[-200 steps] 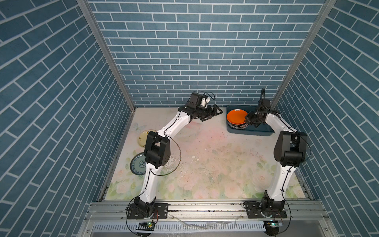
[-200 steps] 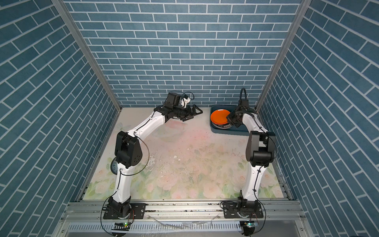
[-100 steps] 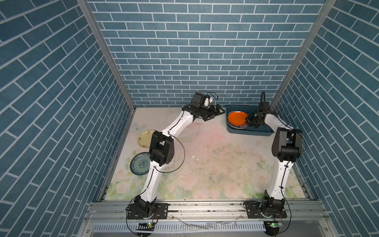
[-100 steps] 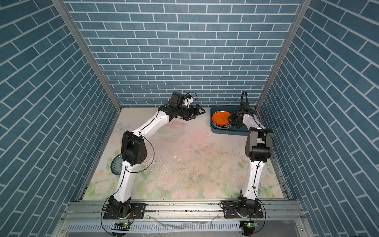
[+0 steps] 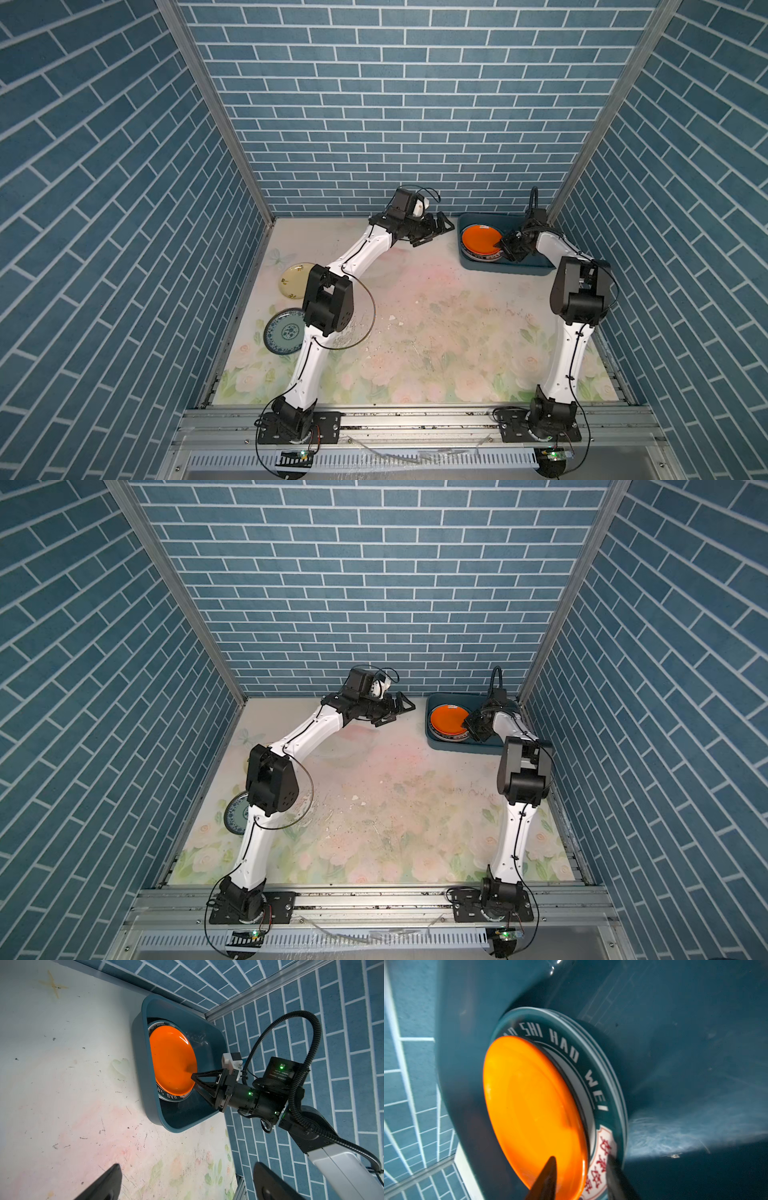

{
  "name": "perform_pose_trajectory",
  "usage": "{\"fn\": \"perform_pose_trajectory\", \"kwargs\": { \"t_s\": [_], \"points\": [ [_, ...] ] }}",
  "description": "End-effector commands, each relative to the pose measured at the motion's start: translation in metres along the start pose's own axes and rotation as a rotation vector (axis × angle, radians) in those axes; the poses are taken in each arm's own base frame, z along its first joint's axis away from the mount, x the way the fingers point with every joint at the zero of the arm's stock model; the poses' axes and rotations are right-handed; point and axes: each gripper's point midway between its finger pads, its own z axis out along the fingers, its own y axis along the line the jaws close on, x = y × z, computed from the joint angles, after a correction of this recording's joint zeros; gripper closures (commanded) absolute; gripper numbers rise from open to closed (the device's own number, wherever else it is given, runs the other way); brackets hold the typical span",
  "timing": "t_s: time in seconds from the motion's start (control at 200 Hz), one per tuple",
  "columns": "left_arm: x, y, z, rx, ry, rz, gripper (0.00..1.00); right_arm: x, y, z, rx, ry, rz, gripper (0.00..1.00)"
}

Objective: Place the plates into the plastic bin on the countertop
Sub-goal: Place the plate in the plastic bin.

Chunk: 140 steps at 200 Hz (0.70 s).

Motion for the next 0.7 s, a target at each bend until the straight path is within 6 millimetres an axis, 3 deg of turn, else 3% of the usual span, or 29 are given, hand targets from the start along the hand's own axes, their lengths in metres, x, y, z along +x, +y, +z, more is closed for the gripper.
{"fn": "perform_pose_trajectory", "kwargs": {
  "t_s": [0.0,0.06,0.08,0.215,0.375,0.545,0.695],
  "points": [
    [0.000,-0.005,-0.005,0.004,-0.012,0.004,0.00,0.001,-0.002,-0.014,0.049,-0.001,-0.022,0.52],
    [0.000,-0.006,-0.005,0.004,-0.012,0.003,0.00,0.000,-0.003,-0.016,0.066,-0.001,-0.024,0.49],
    [0.001,-0.006,-0.006,0.004,-0.011,0.003,0.00,-0.003,0.006,-0.029,0.053,-0.021,-0.033,0.48],
    [0.001,-0.007,-0.010,0.004,-0.013,0.006,0.00,-0.006,0.011,-0.048,0.060,-0.061,-0.043,0.46],
    [-0.001,-0.004,-0.025,-0.025,-0.027,0.024,0.00,-0.016,0.043,-0.093,0.002,-0.167,-0.113,0.35],
    [-0.012,0.019,-0.071,-0.094,-0.133,-0.006,0.00,-0.008,0.095,-0.135,-0.067,-0.246,-0.226,0.28],
    [-0.014,0.059,-0.131,-0.194,-0.245,-0.069,0.00,0.032,0.152,-0.138,-0.130,-0.237,-0.356,0.25]
  ]
}}
